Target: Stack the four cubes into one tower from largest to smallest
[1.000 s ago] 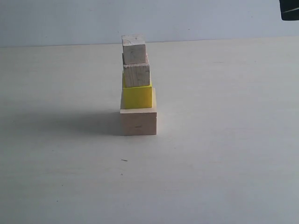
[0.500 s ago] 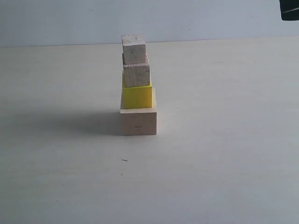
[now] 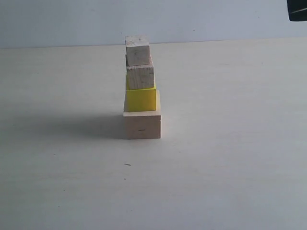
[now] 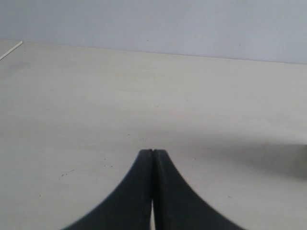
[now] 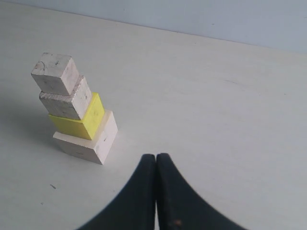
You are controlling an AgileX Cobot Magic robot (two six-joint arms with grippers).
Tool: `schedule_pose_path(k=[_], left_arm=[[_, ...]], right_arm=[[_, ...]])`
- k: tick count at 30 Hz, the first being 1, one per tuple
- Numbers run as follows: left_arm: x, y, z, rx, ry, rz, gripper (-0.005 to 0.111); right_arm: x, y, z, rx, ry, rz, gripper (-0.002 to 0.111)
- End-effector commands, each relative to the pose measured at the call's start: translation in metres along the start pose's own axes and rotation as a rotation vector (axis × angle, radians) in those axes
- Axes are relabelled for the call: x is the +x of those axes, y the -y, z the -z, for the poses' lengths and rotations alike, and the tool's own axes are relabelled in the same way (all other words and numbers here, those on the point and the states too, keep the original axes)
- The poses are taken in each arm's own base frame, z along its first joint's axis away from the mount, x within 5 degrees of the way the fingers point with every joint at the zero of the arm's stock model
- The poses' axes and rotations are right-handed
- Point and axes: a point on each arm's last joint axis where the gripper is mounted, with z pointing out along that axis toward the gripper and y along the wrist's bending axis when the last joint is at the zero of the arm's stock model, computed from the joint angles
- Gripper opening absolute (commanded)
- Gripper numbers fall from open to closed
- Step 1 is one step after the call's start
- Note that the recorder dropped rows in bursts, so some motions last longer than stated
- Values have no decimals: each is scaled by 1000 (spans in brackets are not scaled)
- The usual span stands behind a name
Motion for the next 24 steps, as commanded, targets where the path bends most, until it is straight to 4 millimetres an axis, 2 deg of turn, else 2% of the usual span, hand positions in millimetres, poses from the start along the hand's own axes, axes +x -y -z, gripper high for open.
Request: schedule_pose_path(k=[1, 20, 24], left_arm=[[1, 0, 0, 7, 5, 7, 0], [1, 0, 0, 7, 5, 7, 0], [1, 0, 0, 7, 5, 7, 0]], right_arm=[[0, 0, 1, -3, 12, 2, 0], [0, 0, 1, -3, 12, 2, 0], [-3, 5, 1, 50, 39, 51, 0]])
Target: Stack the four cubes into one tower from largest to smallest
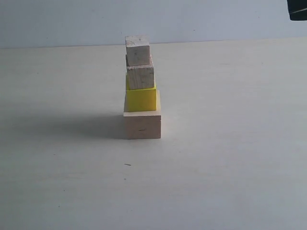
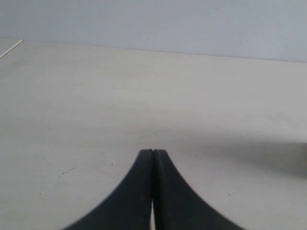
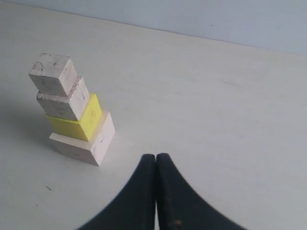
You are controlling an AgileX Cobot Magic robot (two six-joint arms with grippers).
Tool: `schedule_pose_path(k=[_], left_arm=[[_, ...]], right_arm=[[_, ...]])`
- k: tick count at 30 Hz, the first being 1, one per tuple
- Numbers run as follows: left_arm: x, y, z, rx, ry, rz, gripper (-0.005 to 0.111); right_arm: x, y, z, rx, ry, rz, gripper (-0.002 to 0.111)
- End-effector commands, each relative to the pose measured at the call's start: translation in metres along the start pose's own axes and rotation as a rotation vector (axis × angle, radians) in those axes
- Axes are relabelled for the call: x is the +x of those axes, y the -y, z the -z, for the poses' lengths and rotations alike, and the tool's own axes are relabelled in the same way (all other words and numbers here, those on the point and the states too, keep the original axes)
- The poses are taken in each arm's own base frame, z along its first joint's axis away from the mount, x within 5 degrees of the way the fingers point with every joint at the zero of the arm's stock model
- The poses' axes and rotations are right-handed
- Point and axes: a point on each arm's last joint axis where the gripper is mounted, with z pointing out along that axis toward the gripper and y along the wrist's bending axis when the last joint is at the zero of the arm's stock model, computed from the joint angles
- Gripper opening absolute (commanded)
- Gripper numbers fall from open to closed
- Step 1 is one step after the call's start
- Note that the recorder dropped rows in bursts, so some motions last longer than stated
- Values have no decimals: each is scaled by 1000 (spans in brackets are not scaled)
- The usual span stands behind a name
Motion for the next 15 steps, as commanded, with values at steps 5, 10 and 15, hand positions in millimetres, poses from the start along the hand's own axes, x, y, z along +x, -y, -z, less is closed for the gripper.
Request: schedule_pose_path(k=[5, 10, 15], left_arm=[[0, 0, 0, 7, 11, 7, 0], [0, 0, 0, 7, 11, 7, 0], [0, 0, 0, 7, 11, 7, 0]], right_arm=[[-4, 19, 4, 69, 49, -70, 0], [0, 59, 21, 170, 84, -290, 0], [10, 78, 60, 283, 190, -282, 0]])
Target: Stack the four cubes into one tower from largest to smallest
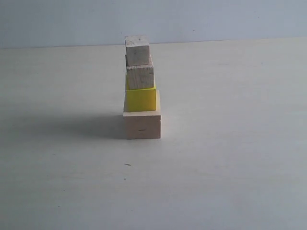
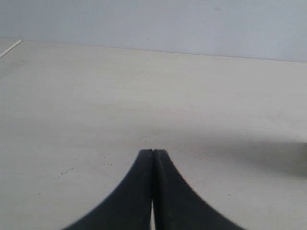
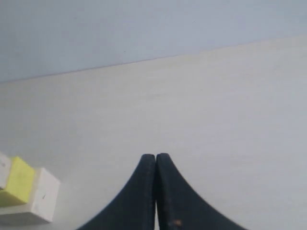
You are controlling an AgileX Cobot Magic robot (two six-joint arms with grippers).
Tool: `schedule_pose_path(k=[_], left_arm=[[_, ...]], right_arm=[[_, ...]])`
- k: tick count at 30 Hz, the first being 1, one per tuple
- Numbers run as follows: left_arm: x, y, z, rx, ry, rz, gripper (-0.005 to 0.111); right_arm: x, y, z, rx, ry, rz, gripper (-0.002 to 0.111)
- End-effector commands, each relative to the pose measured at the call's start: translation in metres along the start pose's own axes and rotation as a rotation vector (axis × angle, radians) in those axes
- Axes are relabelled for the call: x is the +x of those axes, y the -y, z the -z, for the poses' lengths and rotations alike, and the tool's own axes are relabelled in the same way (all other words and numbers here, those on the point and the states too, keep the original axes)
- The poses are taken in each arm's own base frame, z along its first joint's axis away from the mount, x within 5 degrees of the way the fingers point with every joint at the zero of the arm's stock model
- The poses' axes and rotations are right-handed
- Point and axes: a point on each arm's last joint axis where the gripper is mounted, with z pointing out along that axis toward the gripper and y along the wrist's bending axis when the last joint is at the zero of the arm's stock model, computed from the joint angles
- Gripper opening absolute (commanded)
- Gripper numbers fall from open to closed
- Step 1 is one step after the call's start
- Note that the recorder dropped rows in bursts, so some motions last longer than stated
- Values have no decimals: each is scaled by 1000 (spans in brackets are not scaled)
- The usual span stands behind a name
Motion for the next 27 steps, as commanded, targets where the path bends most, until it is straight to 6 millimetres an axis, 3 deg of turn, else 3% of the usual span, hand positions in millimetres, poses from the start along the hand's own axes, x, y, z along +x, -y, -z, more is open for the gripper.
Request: schedule_pose_path(k=[1, 5, 9, 12, 19, 27], left_arm=[[0, 0, 0, 7, 11, 7, 0], [0, 0, 0, 7, 11, 7, 0], [0, 0, 0, 7, 11, 7, 0], [0, 0, 0, 7, 11, 7, 0], [0, 0, 0, 7, 11, 7, 0], [0, 0, 0, 7, 11, 7, 0]], right_arm=[[2, 20, 36, 74, 132, 27, 0], [14, 25, 75, 117, 286, 104, 0], [38, 27, 79, 107, 450, 158, 0], [64, 31, 63, 99, 504, 170, 0], [114, 40, 0, 78, 454, 176, 0], [143, 44, -22, 54, 458, 146, 0]])
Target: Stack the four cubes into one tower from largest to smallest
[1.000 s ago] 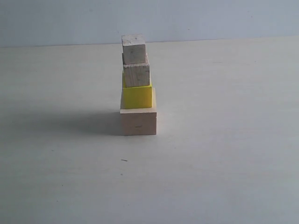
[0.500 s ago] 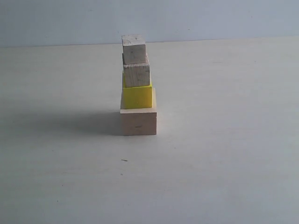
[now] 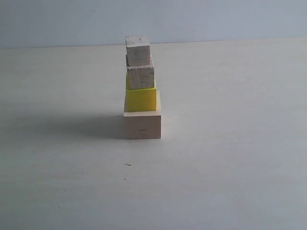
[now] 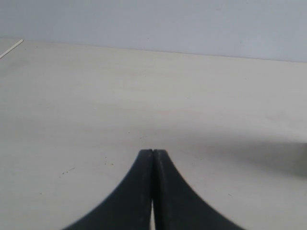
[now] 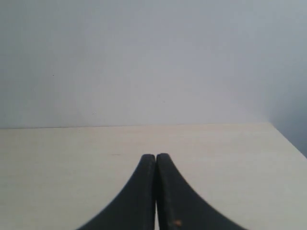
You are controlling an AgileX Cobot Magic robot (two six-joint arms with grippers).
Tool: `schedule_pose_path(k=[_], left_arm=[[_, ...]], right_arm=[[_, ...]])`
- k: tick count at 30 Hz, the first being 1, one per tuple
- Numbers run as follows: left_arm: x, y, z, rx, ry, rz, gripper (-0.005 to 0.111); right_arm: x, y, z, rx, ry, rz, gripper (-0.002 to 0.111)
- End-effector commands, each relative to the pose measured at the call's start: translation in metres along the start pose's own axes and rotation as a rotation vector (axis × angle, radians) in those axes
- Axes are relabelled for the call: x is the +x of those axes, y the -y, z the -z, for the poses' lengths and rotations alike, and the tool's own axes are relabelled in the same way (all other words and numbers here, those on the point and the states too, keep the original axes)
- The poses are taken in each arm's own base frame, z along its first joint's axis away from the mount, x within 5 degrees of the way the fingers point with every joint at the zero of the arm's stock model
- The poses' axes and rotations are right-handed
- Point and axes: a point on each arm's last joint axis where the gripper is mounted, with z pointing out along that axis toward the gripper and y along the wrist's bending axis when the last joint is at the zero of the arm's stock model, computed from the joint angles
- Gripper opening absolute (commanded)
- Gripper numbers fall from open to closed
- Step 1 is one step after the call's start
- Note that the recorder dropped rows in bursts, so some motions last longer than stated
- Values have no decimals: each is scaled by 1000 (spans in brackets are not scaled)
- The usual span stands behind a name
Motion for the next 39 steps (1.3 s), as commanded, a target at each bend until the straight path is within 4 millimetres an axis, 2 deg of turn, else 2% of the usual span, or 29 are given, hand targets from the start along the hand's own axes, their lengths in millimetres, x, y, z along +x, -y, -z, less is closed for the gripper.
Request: schedule_pose_path(k=[1, 8, 14, 17, 20, 26, 29, 39], left_arm=[[0, 0, 0, 7, 11, 7, 0], [0, 0, 0, 7, 11, 7, 0], [0, 0, 0, 7, 11, 7, 0], [0, 0, 0, 7, 11, 7, 0], [0, 0, 0, 7, 11, 7, 0], [0, 0, 0, 7, 11, 7, 0], [0, 0, 0, 7, 11, 7, 0], [0, 0, 0, 7, 11, 7, 0]], right_arm=[[20, -1, 2, 0, 15, -19, 0], [68, -2, 13, -5, 28, -45, 0], [88, -3, 17, -13, 56, -86, 0], [89, -3, 18, -16, 49, -103, 0], [97, -4, 18, -16, -37, -101, 0], [98, -4, 18, -15, -46, -87, 0], [102, -4, 18, -16, -99, -32, 0], [102, -4, 18, -17, -97, -36, 0]])
